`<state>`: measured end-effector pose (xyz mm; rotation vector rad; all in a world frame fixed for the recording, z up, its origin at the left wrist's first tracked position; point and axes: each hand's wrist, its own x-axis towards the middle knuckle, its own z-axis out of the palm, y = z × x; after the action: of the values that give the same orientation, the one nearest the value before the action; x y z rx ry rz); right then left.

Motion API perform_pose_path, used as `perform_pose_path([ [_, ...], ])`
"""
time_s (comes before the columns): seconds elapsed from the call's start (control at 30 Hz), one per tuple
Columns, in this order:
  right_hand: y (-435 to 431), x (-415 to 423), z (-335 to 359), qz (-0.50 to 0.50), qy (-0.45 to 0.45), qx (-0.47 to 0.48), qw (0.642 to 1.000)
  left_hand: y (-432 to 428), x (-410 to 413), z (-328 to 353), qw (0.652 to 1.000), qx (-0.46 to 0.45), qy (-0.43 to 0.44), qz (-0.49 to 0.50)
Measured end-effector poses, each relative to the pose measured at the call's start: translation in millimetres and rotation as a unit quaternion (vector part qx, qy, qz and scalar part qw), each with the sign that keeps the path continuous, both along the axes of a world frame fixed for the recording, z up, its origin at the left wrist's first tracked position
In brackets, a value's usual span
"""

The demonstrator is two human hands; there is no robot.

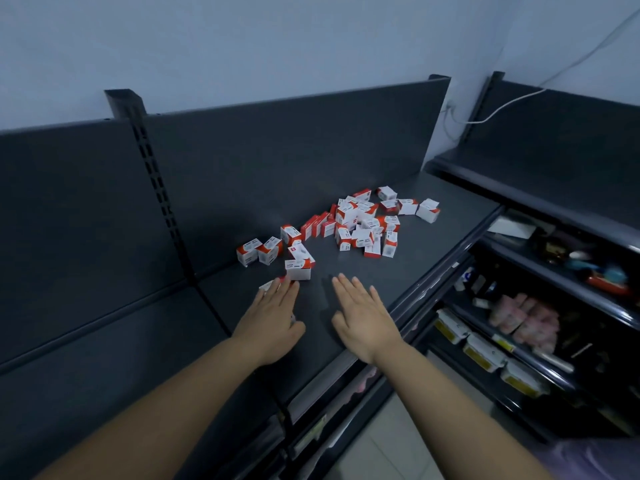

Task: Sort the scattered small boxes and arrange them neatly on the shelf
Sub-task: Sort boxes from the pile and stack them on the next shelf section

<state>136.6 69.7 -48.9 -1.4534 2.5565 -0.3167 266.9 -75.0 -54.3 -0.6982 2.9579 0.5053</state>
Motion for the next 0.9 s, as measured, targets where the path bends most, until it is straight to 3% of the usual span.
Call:
perform_pose_path([
  [0.53, 2, -155, 1, 0.141, 0.015, 0.002, 0.99, 59, -112, -5, 0.99, 0.024, 0.069, 0.123],
  [0.9, -9, -189, -2, 0.207, -0.012, 0.015, 0.978, 72, -137, -4, 0.978, 0.031, 0.057, 0.199],
])
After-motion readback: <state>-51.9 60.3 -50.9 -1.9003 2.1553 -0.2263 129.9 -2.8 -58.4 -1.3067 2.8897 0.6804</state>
